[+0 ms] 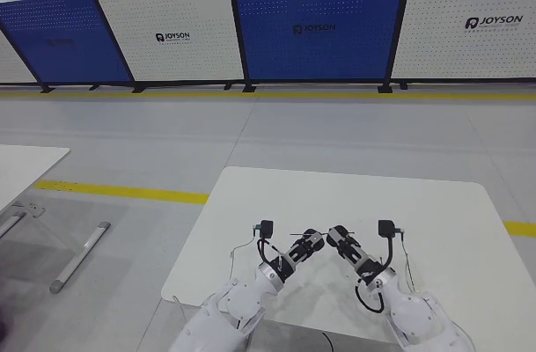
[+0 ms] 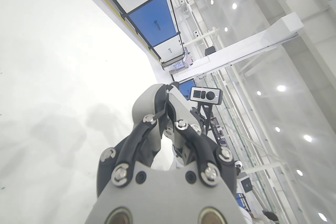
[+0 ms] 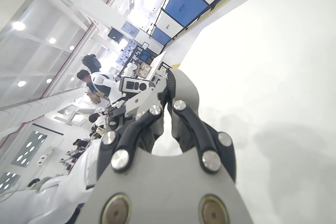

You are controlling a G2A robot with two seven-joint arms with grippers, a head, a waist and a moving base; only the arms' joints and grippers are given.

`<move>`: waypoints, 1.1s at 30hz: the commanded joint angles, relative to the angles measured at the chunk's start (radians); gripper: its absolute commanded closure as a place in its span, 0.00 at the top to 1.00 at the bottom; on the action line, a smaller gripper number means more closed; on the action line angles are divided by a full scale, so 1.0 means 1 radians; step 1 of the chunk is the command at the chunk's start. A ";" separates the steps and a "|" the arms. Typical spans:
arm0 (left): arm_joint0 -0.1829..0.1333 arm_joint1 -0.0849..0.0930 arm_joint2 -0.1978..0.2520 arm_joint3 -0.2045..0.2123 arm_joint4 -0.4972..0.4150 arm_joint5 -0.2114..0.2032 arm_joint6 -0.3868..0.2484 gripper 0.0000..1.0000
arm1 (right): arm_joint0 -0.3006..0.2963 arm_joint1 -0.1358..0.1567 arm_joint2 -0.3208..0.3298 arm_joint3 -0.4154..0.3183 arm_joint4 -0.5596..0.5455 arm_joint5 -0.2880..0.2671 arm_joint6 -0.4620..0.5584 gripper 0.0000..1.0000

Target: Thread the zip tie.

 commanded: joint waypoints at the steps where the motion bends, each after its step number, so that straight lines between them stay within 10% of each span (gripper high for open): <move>1: 0.000 0.001 0.000 -0.001 -0.001 -0.001 -0.004 0.00 | 0.003 -0.001 -0.002 0.002 -0.002 0.000 0.004 0.00; 19: 0.000 0.005 -0.001 -0.004 -0.001 0.006 -0.007 0.00 | 0.012 -0.004 -0.008 0.014 -0.009 0.000 0.019 0.00; 23: 0.001 0.005 0.001 -0.003 -0.004 0.005 -0.006 0.25 | 0.012 -0.004 -0.006 0.016 -0.017 0.000 0.015 0.00; 33: -0.003 0.006 0.000 -0.008 -0.008 0.008 0.003 0.31 | 0.015 -0.007 -0.001 0.028 -0.022 0.004 0.002 0.00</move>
